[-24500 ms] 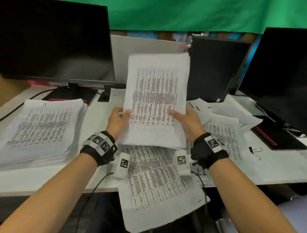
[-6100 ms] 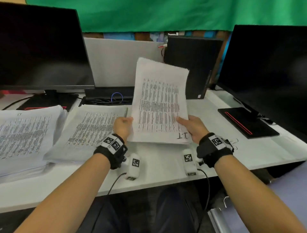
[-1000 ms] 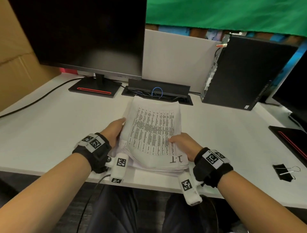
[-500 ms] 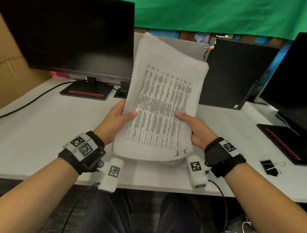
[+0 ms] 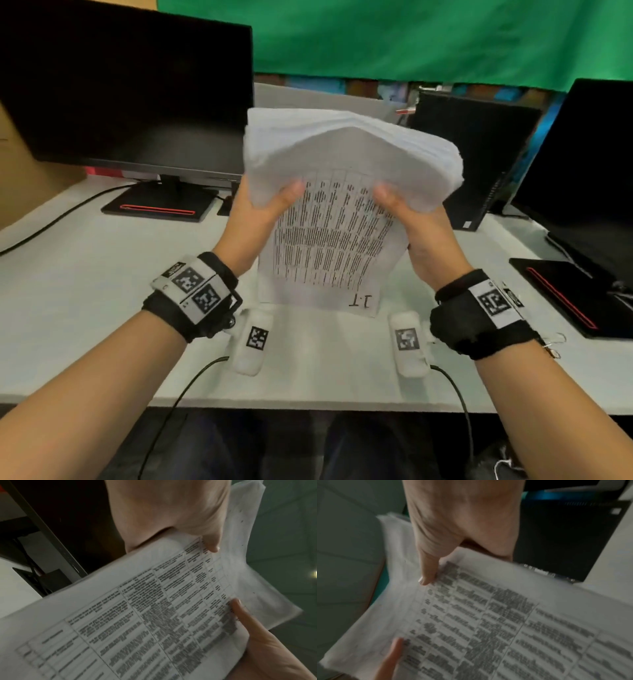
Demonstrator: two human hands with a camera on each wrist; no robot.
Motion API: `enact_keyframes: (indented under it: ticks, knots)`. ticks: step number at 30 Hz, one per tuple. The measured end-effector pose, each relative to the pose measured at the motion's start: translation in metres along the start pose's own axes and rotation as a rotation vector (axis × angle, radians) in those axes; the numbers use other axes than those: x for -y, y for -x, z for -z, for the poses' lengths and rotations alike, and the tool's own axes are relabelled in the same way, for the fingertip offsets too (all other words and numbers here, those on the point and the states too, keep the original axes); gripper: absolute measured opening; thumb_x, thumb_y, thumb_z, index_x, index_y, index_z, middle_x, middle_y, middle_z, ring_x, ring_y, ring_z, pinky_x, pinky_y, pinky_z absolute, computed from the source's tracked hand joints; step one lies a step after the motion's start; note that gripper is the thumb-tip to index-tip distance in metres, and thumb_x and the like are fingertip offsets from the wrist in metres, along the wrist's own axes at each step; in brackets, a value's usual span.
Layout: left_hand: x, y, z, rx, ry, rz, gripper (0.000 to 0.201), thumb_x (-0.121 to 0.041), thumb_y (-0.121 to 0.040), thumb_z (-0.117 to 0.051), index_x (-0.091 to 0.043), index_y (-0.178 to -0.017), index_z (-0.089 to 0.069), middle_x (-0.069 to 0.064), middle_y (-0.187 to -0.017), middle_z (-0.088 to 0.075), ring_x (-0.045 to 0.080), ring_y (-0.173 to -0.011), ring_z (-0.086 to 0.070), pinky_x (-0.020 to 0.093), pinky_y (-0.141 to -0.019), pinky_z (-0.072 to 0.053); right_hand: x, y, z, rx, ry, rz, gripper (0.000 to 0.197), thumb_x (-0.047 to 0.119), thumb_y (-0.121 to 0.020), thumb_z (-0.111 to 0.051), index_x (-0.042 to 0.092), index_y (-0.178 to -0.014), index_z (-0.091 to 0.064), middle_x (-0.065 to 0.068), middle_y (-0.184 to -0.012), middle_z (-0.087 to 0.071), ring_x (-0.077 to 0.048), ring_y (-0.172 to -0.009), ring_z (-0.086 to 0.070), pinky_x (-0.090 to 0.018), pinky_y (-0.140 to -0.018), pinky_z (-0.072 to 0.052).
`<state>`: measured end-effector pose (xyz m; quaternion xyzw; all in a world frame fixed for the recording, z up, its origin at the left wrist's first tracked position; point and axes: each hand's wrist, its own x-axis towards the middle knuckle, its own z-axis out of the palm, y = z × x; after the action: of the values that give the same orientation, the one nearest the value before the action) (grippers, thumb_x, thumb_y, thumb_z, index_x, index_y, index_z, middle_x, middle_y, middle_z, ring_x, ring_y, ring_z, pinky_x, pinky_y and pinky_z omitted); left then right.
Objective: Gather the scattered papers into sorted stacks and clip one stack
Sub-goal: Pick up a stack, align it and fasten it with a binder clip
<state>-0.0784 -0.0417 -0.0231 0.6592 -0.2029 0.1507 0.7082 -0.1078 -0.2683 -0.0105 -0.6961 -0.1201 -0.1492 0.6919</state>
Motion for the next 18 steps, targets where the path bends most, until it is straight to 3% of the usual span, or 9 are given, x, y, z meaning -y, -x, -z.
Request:
enact_keyframes:
  ticks: [2, 4, 6, 8, 10, 13, 15, 17, 18]
  knots:
    - [-0.006, -0.001, -0.001, -0.035, 0.038, 0.000, 0.065, -0.038, -0.076, -0.068, -0.011, -0.132, -0.048, 0.003, -0.123, -0.062, 0.013, -0.113, -0.060, 0.027, -0.091, -0.052, 0.004, -0.002, -0.003, -0.036, -0.048, -0.008, 0.050, 0.027, -0.078, -0.073, 0.013, -0.124, -0.061, -0.007, -0.115, -0.071, -0.020, -0.106, -0.069, -0.039, -0.088, -0.056]
    - [-0.007, -0.007, 0.001, -0.122, 0.087, 0.015, 0.053, -0.036, -0.073, -0.067, -0.013, -0.119, -0.053, -0.005, -0.109, -0.067, 0.009, -0.103, -0.064, 0.025, -0.084, -0.053, 0.008, -0.005, -0.002, -0.008, -0.062, -0.005, 0.047, 0.025, -0.077, -0.073, 0.014, -0.121, -0.062, -0.008, -0.113, -0.071, -0.022, -0.105, -0.070, -0.042, -0.088, -0.056]
    - [-0.012, -0.010, -0.003, -0.161, 0.116, 0.027, 0.013, -0.021, -0.083, -0.059, -0.018, -0.095, -0.056, -0.018, -0.081, -0.068, -0.007, -0.079, -0.064, 0.013, -0.069, -0.052, 0.012, -0.006, 0.000, 0.095, 0.030, 0.031, 0.041, 0.019, -0.081, -0.073, 0.016, -0.120, -0.062, -0.011, -0.116, -0.070, -0.026, -0.108, -0.068, -0.048, -0.092, -0.055]
    - [-0.019, -0.013, -0.010, -0.226, 0.065, 0.029, 0.017, -0.007, -0.090, -0.052, -0.023, -0.084, -0.053, -0.016, -0.072, -0.064, -0.011, -0.065, -0.061, 0.012, -0.061, -0.050, 0.015, -0.009, -0.001, 0.086, 0.170, 0.099, 0.031, 0.016, -0.083, -0.075, 0.020, -0.112, -0.065, -0.013, -0.112, -0.071, -0.027, -0.105, -0.070, -0.052, -0.091, -0.055]
    - [-0.020, -0.021, -0.011, -0.248, 0.052, 0.036, 0.012, -0.011, -0.089, -0.054, -0.021, -0.095, -0.056, -0.006, -0.092, -0.065, 0.001, -0.083, -0.065, 0.022, -0.073, -0.053, 0.018, -0.014, -0.005, -0.072, 0.240, 0.164, 0.015, 0.021, -0.083, -0.076, 0.019, -0.096, -0.069, -0.017, -0.102, -0.072, -0.029, -0.097, -0.071, -0.053, -0.087, -0.056]
    - [0.007, -0.024, -0.001, -0.162, -0.058, 0.225, 0.040, -0.038, -0.080, -0.066, -0.017, -0.113, -0.057, 0.002, -0.114, -0.065, 0.019, -0.103, -0.065, 0.038, -0.089, -0.053, 0.019, -0.020, -0.003, -0.294, 0.150, 0.177, 0.043, 0.033, -0.074, -0.082, -0.004, -0.090, -0.067, -0.025, -0.090, -0.069, -0.024, -0.082, -0.065, -0.043, -0.080, -0.056]
    - [0.035, -0.008, 0.007, -0.084, -0.123, 0.413, 0.076, -0.054, -0.064, -0.073, -0.015, -0.126, -0.054, 0.002, -0.123, -0.063, 0.019, -0.108, -0.063, 0.041, -0.095, -0.050, 0.018, -0.023, 0.004, -0.432, -0.071, 0.140, 0.031, 0.021, -0.080, -0.080, 0.002, -0.101, -0.068, -0.012, -0.096, -0.073, -0.020, -0.088, -0.070, -0.037, -0.083, -0.057]
    - [0.059, 0.018, 0.011, -0.095, -0.097, 0.626, 0.096, -0.056, -0.068, -0.074, -0.011, -0.143, -0.034, -0.001, -0.136, -0.049, 0.017, -0.123, -0.050, 0.036, -0.100, -0.043, 0.014, -0.028, 0.015, -0.562, -0.360, 0.057, 0.040, 0.007, -0.086, -0.073, 0.003, -0.124, -0.060, -0.012, -0.114, -0.071, -0.025, -0.102, -0.070, -0.045, -0.093, -0.055]
    - [0.069, 0.027, 0.012, -0.066, -0.007, 0.719, 0.095, -0.056, -0.072, -0.072, -0.011, -0.145, -0.030, -0.001, -0.136, -0.046, 0.017, -0.125, -0.044, 0.037, -0.099, -0.040, 0.011, -0.028, 0.019, -0.586, -0.472, 0.009, 0.045, 0.006, -0.087, -0.072, 0.002, -0.129, -0.057, -0.014, -0.119, -0.069, -0.029, -0.107, -0.068, -0.051, -0.093, -0.054]
